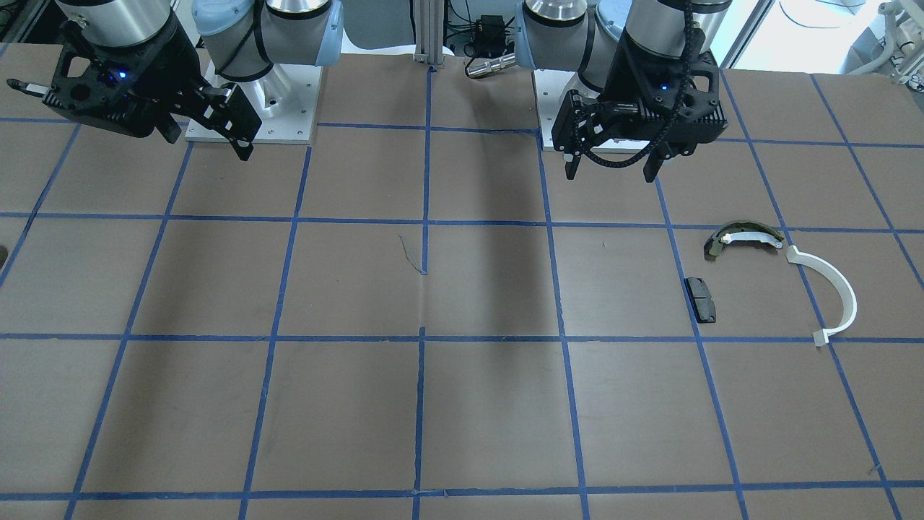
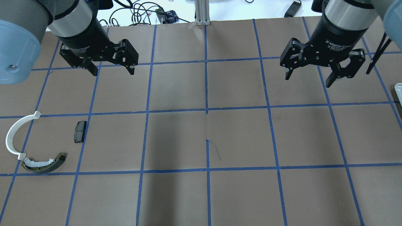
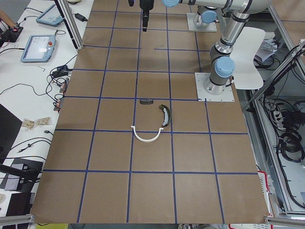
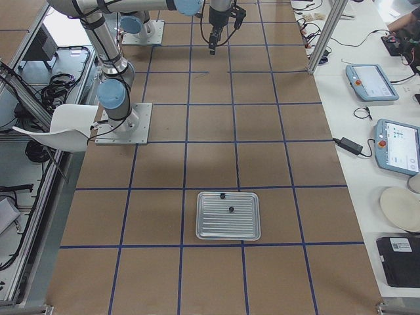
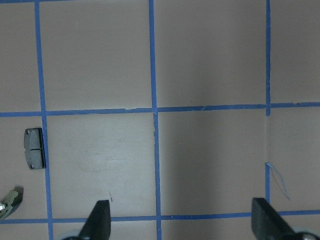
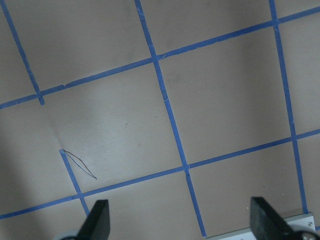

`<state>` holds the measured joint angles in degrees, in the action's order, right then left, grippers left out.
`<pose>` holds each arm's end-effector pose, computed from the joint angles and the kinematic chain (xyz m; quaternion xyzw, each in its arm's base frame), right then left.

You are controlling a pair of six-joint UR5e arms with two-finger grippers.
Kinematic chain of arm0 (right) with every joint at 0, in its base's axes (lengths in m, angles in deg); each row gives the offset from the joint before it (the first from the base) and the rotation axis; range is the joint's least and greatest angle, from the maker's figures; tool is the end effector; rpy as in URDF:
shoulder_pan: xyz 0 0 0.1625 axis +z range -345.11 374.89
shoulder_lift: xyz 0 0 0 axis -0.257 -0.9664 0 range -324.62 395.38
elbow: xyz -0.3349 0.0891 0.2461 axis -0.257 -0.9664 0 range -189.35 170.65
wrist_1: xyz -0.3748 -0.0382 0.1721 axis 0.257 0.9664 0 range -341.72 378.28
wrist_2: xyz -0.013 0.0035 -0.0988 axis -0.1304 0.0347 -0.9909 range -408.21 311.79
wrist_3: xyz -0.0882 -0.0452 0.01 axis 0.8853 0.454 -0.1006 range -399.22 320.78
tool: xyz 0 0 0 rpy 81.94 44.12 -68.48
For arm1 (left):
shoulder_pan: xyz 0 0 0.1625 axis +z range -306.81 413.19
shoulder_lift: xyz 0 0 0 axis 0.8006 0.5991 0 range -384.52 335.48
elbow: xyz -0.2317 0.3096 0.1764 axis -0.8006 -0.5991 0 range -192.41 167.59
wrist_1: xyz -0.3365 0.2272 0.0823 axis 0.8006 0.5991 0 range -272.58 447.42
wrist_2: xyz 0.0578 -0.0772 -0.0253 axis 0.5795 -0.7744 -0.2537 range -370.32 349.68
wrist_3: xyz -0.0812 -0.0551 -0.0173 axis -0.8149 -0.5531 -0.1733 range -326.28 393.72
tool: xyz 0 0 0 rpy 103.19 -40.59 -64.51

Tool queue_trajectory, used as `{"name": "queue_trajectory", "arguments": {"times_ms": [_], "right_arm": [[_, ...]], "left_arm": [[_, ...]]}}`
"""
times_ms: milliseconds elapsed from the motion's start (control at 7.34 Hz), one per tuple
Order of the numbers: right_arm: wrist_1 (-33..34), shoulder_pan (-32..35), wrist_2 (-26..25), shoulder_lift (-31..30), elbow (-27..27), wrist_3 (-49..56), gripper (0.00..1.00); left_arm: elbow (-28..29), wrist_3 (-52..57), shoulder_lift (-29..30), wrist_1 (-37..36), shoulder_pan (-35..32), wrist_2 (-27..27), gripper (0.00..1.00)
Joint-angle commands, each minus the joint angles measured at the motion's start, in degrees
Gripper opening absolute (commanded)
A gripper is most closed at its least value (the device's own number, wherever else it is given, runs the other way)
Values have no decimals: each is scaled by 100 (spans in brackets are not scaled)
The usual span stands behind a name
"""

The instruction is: Place bearing gear from tray to pile

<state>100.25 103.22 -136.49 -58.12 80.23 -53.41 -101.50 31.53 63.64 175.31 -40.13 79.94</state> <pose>0.1228 -0.4614 0.5071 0.1384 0.9896 0.0373 0.0111 -0.1607 -0.4774 0.5153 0.0097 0.9991 -0.0424 0.0003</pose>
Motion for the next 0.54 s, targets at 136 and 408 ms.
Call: {"name": "queue_trajectory", "arguments": {"times_ms": [136,408], "right_arm": [[29,0,-14,-2,7,13,100],[55,0,-49,7,7,39,100]], "left_arm": [[-11,0,-9,0,-2,9,100],[-11,0,-9,0,-2,9,100]]}}
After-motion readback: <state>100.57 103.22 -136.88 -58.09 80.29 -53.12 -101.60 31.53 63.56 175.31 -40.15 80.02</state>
